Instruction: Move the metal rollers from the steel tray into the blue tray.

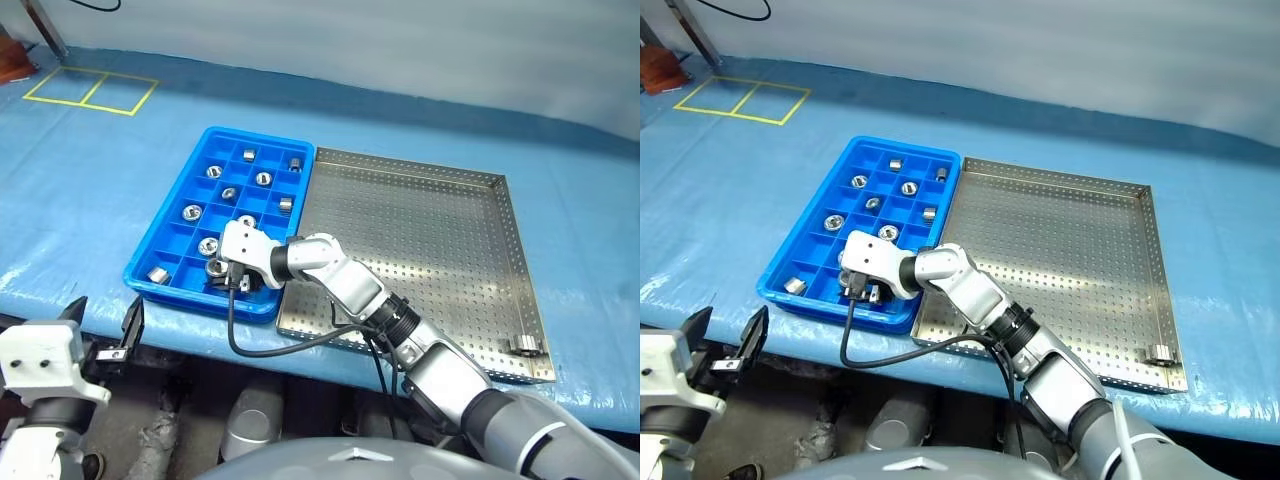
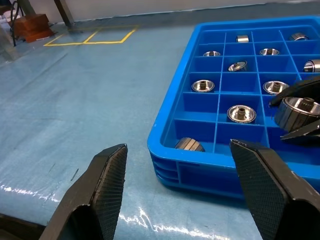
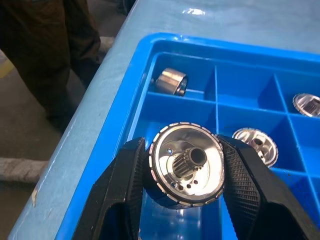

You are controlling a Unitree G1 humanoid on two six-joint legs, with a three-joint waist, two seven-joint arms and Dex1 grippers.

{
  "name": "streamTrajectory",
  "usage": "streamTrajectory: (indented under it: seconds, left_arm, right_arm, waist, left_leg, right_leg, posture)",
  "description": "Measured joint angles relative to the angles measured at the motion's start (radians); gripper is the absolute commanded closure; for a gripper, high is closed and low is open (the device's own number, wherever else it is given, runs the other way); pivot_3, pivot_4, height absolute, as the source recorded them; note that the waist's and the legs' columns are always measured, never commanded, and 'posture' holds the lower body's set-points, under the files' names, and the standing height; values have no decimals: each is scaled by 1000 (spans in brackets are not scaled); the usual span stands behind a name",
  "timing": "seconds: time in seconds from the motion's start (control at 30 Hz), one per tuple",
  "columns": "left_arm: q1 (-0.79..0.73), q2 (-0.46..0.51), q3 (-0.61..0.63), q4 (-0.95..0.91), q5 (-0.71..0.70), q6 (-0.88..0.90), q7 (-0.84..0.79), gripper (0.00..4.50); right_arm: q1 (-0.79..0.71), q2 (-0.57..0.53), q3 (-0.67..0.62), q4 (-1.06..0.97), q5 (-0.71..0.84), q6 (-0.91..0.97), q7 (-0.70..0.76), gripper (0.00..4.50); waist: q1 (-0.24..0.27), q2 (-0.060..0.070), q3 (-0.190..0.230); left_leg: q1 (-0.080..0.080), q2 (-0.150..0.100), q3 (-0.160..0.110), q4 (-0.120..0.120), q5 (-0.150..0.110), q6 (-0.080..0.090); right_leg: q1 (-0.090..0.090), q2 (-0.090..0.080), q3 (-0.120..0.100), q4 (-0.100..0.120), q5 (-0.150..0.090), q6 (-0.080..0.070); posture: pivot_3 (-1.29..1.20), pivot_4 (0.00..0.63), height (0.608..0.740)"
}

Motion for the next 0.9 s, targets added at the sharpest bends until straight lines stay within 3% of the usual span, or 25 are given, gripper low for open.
streamTrajectory:
  seconds: [0.2, 0.33, 0.7, 0.9]
  left_arm:
    - [-23, 15, 4, 0, -5, 24, 0, 911]
    - [-35, 19, 4, 0, -6, 31, 0, 911]
    - [-90, 38, -15, 0, -5, 61, -6, 911]
    - [-295, 112, -167, 30, -5, 121, -23, 911]
  right_arm:
    - [11, -1, 1, -13, 0, 33, 21, 2652]
    - [15, -1, 0, -26, 0, 37, 21, 1411]
    - [15, -1, -53, -118, -3, 30, -39, 1411]
    - [43, -119, -146, -240, -30, 79, -118, 1411]
  waist:
    - [-19, 1, 0]
    - [-30, 1, 1]
    - [-40, 2, 1]
    - [-42, 1, 0]
  left_leg:
    - [0, 1, -1, 0, 0, -1]
    - [0, 1, -2, 0, 1, -1]
    - [0, 1, -4, 0, 1, -2]
    - [0, -2, -7, 1, 2, -3]
  right_leg:
    - [0, 1, -1, 1, 0, -1]
    - [1, 0, -1, 0, 0, -1]
    - [1, 0, -2, 1, 0, -1]
    - [3, -1, -4, 1, 1, -3]
  posture:
    - [395, 150, 740]
    - [393, 150, 740]
    - [341, 150, 740]
    - [208, 150, 740]
